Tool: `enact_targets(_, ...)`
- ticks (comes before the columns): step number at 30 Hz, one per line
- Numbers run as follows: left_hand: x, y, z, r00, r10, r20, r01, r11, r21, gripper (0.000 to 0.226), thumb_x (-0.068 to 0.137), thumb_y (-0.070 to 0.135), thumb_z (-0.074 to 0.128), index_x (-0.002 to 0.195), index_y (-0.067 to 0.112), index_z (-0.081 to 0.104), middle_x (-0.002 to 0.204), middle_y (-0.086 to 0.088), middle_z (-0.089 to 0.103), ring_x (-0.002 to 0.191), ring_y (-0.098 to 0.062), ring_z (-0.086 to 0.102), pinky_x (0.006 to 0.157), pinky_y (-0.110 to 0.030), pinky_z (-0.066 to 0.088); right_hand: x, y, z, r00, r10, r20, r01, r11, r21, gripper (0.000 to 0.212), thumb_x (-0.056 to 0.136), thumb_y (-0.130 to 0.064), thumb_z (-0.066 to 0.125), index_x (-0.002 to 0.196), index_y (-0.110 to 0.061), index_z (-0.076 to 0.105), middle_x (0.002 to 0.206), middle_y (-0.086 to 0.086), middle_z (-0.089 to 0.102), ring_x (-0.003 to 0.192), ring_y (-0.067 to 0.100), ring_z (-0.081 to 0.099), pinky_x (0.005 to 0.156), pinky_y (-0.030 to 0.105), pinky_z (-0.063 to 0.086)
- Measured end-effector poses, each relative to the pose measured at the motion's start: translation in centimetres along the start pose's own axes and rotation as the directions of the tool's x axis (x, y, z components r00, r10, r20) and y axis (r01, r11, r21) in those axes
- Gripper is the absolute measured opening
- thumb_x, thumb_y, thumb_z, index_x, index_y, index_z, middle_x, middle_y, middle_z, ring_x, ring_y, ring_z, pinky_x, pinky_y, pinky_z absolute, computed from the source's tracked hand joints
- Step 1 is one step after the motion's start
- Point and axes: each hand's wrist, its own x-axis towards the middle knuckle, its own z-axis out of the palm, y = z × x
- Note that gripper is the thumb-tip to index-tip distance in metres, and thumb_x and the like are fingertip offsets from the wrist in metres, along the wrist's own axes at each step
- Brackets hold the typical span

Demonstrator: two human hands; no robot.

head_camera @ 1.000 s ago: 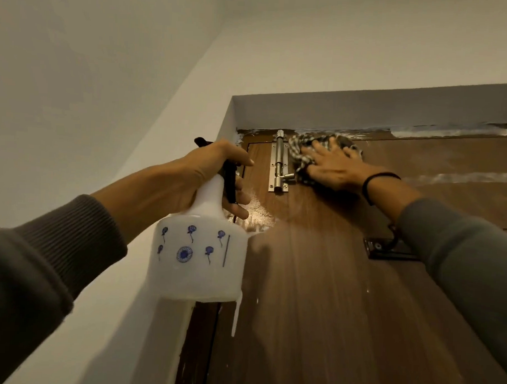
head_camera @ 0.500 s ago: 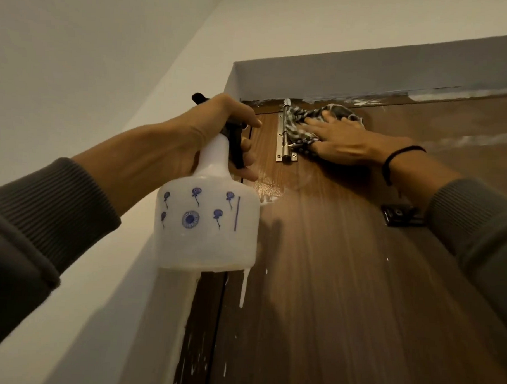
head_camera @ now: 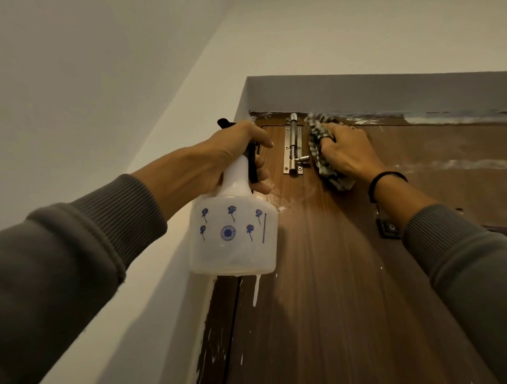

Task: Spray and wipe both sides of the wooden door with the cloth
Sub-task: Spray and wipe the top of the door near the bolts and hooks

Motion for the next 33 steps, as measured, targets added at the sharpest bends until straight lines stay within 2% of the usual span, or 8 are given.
enact_targets(3,0.0,0.1,-0.1,1.000,0.008,0.013,-0.008,1.000,-0.014,0.018,0.086,0.014,0.066,0.101,0.005,0.061,0.058,-0.006,0.057,0.051,-0.023,0.062,0.076,-0.056,0.062,0.2,-1.9,0.8,0.997,-0.072,0.041,0.071,0.997,0.026,0.023,0.106,-0.025,0.038,0.093,-0.020,0.055,0.086,-0.001,0.058,0.073,0.014,0.054,0.060,0.011,0.038)
enact_targets(5,0.1,0.0,-0.3,1.000,0.016,0.008,-0.016,1.000,-0.010,0.026,0.085,0.014,0.066,0.107,0.003,0.061,0.059,-0.007,0.057,0.051,-0.024,0.062,0.077,-0.057,0.062,-0.1,-2.9,3.2,0.953,-0.147,0.266,0.184,0.976,-0.117,0.029,0.104,-0.034,0.038,0.122,-0.021,0.057,0.117,0.007,0.061,0.102,0.022,0.059,0.083,0.025,0.047)
enact_targets(7,-0.1,0.0,-0.3,1.000,0.026,-0.012,-0.026,1.000,0.014,0.035,0.084,0.015,0.067,0.116,0.003,0.059,0.060,-0.008,0.059,0.051,-0.024,0.063,0.078,-0.058,0.061,0.3,-3.4,5.3,0.923,-0.119,0.367,0.242,0.919,-0.311,0.053,0.102,-0.039,0.038,0.153,-0.022,0.037,0.158,0.012,0.034,0.146,0.036,0.028,0.117,0.051,0.029)
enact_targets(9,0.0,-0.1,-0.2,0.999,0.038,-0.025,-0.037,0.999,0.026,0.038,0.083,0.015,0.067,0.119,0.005,0.059,0.059,-0.008,0.059,0.052,-0.024,0.063,0.081,-0.062,0.059,1.9,-3.7,6.1,0.943,-0.071,0.326,0.183,0.927,-0.328,0.065,0.102,-0.037,0.036,0.161,-0.018,0.018,0.169,0.008,0.010,0.155,0.035,-0.001,0.124,0.054,0.009)
enact_targets(15,-0.1,-0.1,-0.1,0.998,0.046,-0.035,-0.044,0.997,0.067,0.026,0.085,0.013,0.065,0.111,0.007,0.060,0.055,-0.008,0.057,0.053,-0.023,0.060,0.086,-0.060,0.057,5.1,-4.1,7.0,0.954,0.042,0.297,0.057,0.947,-0.315,0.068,0.102,-0.037,0.038,0.162,-0.016,0.015,0.170,0.007,0.004,0.154,0.042,-0.009,0.123,0.056,0.006)
enact_targets(26,0.3,-0.5,-0.7,1.000,0.001,0.013,-0.001,1.000,0.006,0.045,0.079,0.019,0.072,0.121,0.007,0.058,0.064,-0.008,0.060,0.058,-0.026,0.063,0.083,-0.059,0.060,-5.0,-4.0,5.5,0.935,-0.149,0.321,0.278,0.871,-0.405,0.062,0.100,-0.042,0.036,0.158,-0.022,0.028,0.162,0.004,0.032,0.150,0.043,0.019,0.122,0.058,0.019)
enact_targets(31,-1.4,-0.4,-0.6,0.999,0.029,0.035,-0.029,1.000,0.001,0.012,0.086,0.015,0.066,0.092,0.006,0.060,0.057,-0.007,0.059,0.057,-0.025,0.062,0.086,-0.059,0.059,-10.5,-1.7,2.5,0.900,-0.128,0.417,0.251,0.934,-0.255,0.067,0.098,-0.046,0.023,0.162,-0.032,0.011,0.169,-0.006,0.005,0.156,0.019,0.000,0.119,0.034,-0.005)
enact_targets(33,-2.0,-0.3,-0.7,0.998,0.053,0.039,-0.053,0.998,-0.016,0.008,0.088,0.015,0.064,0.089,0.009,0.059,0.060,-0.004,0.058,0.061,-0.023,0.060,0.093,-0.059,0.056,-10.1,0.0,1.2,0.923,-0.044,0.383,0.165,0.943,-0.288,0.071,0.093,-0.048,0.020,0.161,-0.033,0.010,0.169,-0.005,0.005,0.156,0.017,0.000,0.123,0.042,-0.002)
